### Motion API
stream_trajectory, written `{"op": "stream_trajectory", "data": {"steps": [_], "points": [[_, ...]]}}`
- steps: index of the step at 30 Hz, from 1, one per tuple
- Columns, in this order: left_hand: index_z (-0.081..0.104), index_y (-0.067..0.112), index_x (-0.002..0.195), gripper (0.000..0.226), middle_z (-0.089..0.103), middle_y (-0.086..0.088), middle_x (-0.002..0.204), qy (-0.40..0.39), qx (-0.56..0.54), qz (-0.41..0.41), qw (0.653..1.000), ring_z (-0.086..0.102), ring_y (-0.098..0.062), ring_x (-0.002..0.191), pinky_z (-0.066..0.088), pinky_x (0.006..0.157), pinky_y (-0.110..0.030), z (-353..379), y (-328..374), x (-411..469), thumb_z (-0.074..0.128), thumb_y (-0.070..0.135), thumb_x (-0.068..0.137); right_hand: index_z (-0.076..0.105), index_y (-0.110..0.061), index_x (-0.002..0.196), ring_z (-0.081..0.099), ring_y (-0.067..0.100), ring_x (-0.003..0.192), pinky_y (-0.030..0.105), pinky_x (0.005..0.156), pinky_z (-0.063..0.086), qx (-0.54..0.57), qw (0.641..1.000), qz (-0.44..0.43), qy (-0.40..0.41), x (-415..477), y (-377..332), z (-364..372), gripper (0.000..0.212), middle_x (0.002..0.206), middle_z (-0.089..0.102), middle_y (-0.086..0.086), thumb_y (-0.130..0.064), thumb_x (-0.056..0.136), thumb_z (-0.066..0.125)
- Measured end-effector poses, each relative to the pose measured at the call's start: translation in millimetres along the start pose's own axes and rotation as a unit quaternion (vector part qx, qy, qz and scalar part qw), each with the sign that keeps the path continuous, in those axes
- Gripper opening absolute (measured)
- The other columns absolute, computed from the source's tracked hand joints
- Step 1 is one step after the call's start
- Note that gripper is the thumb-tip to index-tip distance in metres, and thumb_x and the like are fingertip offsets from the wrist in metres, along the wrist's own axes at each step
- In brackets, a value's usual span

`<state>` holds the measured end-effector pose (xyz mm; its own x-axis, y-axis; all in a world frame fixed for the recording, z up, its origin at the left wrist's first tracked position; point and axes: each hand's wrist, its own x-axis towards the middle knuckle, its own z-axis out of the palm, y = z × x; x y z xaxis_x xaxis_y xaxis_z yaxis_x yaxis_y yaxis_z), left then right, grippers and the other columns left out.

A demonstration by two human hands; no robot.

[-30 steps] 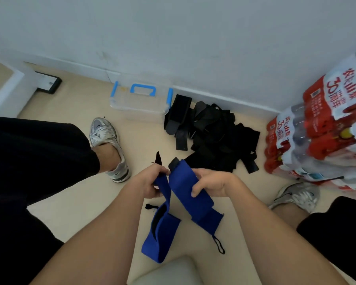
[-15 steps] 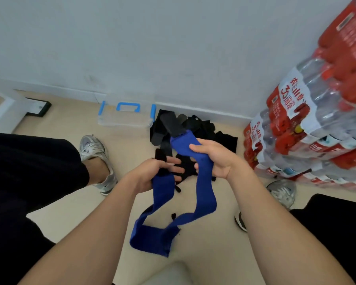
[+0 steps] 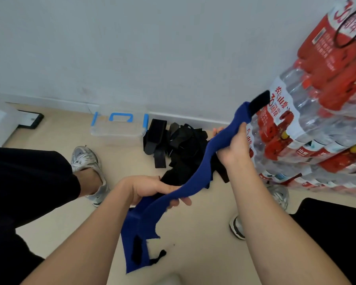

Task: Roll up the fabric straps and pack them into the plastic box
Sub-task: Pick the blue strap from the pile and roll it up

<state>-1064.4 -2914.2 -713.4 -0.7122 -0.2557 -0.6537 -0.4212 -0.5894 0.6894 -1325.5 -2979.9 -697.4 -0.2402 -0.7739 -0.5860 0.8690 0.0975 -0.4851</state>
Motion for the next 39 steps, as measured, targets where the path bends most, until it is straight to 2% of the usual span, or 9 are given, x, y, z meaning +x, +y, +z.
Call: {"op": "stream_trajectory", "data": {"steps": [8, 14, 16, 19, 21, 24, 27, 33, 39], "points": [[0.073, 0.017, 0.098, 0.018, 0.074, -0.006, 0.093, 0.294, 0.041, 0.112, 0.948, 0.070, -0.018, 0.085, 0.051, 0.087, -0.034, -18, 57, -23, 0.073, 0.035, 0.102, 0.058, -0.018, 0.135, 0.073, 0.043, 0.114, 0.061, 0.097, 0.056, -0.174, 0.973, 0.144, -0.041, 1, -12, -29, 0.090, 0.132, 0.067, 0.018, -0.067, 0.066, 0.089], [0.072, 0.004, 0.099, 0.032, 0.071, 0.001, 0.082, 0.365, 0.173, 0.112, 0.908, 0.066, -0.015, 0.078, 0.048, 0.081, -0.034, -15, 79, -33, 0.070, 0.036, 0.102, 0.051, -0.006, 0.103, 0.075, 0.046, 0.093, 0.060, 0.082, 0.065, -0.395, 0.890, 0.222, 0.047, 3, -19, -80, 0.023, 0.110, 0.067, 0.025, 0.005, 0.084, 0.054], [0.074, 0.008, 0.097, 0.029, 0.073, -0.005, 0.086, 0.351, 0.202, 0.099, 0.909, 0.067, -0.017, 0.082, 0.049, 0.084, -0.037, -12, 78, -33, 0.071, 0.036, 0.101, 0.057, 0.004, 0.110, 0.076, 0.045, 0.093, 0.056, 0.091, 0.065, -0.563, 0.779, 0.264, 0.076, 3, -14, -102, 0.015, 0.106, 0.072, 0.028, 0.011, 0.098, 0.051], [0.076, 0.011, 0.097, 0.025, 0.077, -0.013, 0.100, 0.313, 0.250, 0.070, 0.914, 0.072, -0.021, 0.091, 0.053, 0.094, -0.043, -5, 73, -29, 0.071, 0.035, 0.101, 0.065, 0.007, 0.126, 0.078, 0.032, 0.108, 0.042, 0.104, 0.060, -0.801, 0.474, 0.363, 0.033, -8, -10, -105, 0.029, 0.091, 0.080, 0.019, -0.012, 0.105, 0.067], [0.080, 0.019, 0.093, 0.020, 0.080, -0.004, 0.095, 0.295, 0.280, 0.057, 0.912, 0.076, -0.018, 0.094, 0.055, 0.096, -0.043, -1, 70, -23, 0.070, 0.035, 0.101, 0.065, -0.001, 0.128, 0.078, 0.030, 0.104, 0.043, 0.098, 0.062, -0.878, 0.352, 0.323, -0.031, -17, -7, -85, 0.033, 0.095, 0.078, 0.015, -0.024, 0.105, 0.069], [0.076, 0.028, 0.084, 0.022, 0.075, 0.012, 0.076, 0.278, 0.324, 0.043, 0.903, 0.070, 0.000, 0.073, 0.050, 0.078, -0.032, 5, 66, -13, 0.070, 0.038, 0.102, 0.074, -0.017, 0.120, 0.077, 0.026, 0.103, 0.044, 0.093, 0.065, -0.844, 0.501, 0.111, -0.158, -16, 10, -53, 0.019, 0.111, 0.078, 0.009, -0.014, 0.102, 0.067], [0.076, 0.020, 0.092, 0.023, 0.072, 0.005, 0.077, 0.292, 0.326, 0.072, 0.896, 0.067, -0.010, 0.069, 0.052, 0.074, -0.033, 8, 61, -8, 0.067, 0.038, 0.104, 0.076, -0.026, 0.125, 0.068, 0.023, 0.128, 0.042, 0.110, 0.056, -0.685, 0.654, 0.116, -0.299, -35, 28, -19, 0.050, 0.128, 0.076, 0.005, -0.002, 0.083, 0.065], [0.079, 0.015, 0.089, 0.028, 0.078, -0.009, 0.087, 0.316, 0.270, 0.122, 0.901, 0.073, -0.019, 0.083, 0.059, 0.084, -0.044, 0, 56, -13, 0.066, 0.033, 0.106, 0.082, -0.011, 0.110, 0.075, 0.032, 0.113, 0.055, 0.110, 0.054, -0.752, 0.539, 0.086, -0.370, -44, 34, 12, 0.045, 0.112, 0.081, 0.011, -0.045, 0.082, 0.091], [0.063, 0.025, 0.101, 0.043, 0.066, 0.008, 0.097, 0.287, 0.140, 0.173, 0.932, 0.064, -0.009, 0.096, 0.053, 0.094, -0.040, -3, 55, -16, 0.070, 0.061, 0.079, 0.084, -0.010, 0.101, 0.079, 0.024, 0.090, 0.034, 0.083, 0.063, -0.674, 0.616, 0.159, -0.374, -36, 8, 20, 0.008, 0.100, 0.082, 0.011, -0.012, 0.093, 0.083]]}}
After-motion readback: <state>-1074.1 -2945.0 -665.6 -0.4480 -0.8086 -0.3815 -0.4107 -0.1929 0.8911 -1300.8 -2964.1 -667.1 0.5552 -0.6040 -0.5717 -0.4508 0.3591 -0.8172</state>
